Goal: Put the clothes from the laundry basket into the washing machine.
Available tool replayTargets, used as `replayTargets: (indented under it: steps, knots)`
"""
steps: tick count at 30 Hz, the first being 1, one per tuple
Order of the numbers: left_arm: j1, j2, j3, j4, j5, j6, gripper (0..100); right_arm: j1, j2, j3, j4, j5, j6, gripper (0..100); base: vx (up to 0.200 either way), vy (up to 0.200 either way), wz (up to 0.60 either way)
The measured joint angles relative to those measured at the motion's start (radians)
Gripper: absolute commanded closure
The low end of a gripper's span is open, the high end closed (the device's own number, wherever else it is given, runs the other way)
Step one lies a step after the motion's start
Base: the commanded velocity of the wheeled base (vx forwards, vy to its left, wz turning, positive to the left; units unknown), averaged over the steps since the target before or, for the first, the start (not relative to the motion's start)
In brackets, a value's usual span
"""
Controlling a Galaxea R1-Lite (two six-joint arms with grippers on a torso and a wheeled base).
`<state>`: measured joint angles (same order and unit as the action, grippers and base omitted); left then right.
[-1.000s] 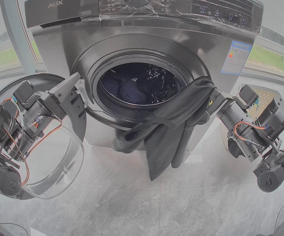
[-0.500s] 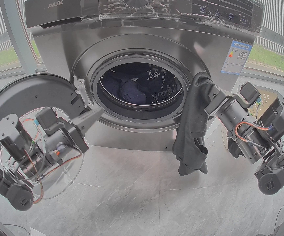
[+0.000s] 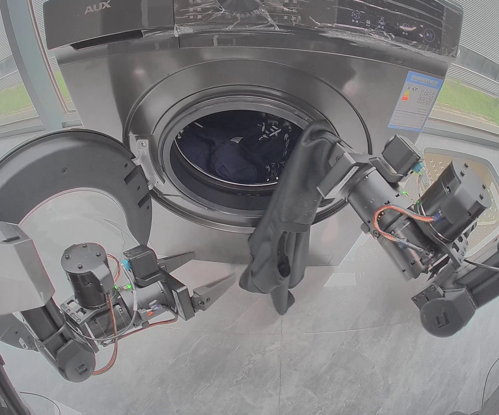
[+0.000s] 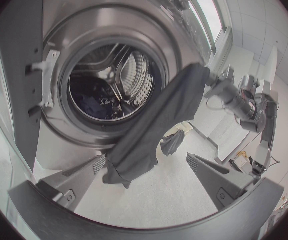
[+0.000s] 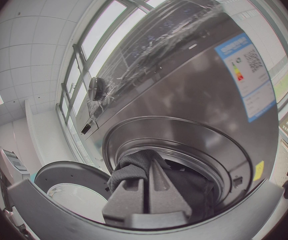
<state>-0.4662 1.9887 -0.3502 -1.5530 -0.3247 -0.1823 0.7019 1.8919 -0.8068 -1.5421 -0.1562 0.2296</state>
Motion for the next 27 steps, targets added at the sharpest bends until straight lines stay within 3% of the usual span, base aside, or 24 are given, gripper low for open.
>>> replayTargets:
  steps: [4, 10, 27]
  knots:
    - [0.002, 0.082, -0.019, 0.0, 0.0, 0.027, 0, 0.023, 0.04, -0.071, 0.004, -0.002, -0.039, 100, 0.0, 0.0, 0.0]
    - [0.004, 0.194, -0.084, 0.0, 0.001, 0.046, 0, 0.051, 0.078, -0.113, 0.002, -0.005, -0.053, 100, 0.0, 0.0, 0.0]
    - [-0.021, 0.433, -0.364, 0.0, 0.052, 0.038, 0, 0.085, 0.13, -0.14, 0.0, -0.008, -0.052, 100, 0.0, 0.0, 0.0]
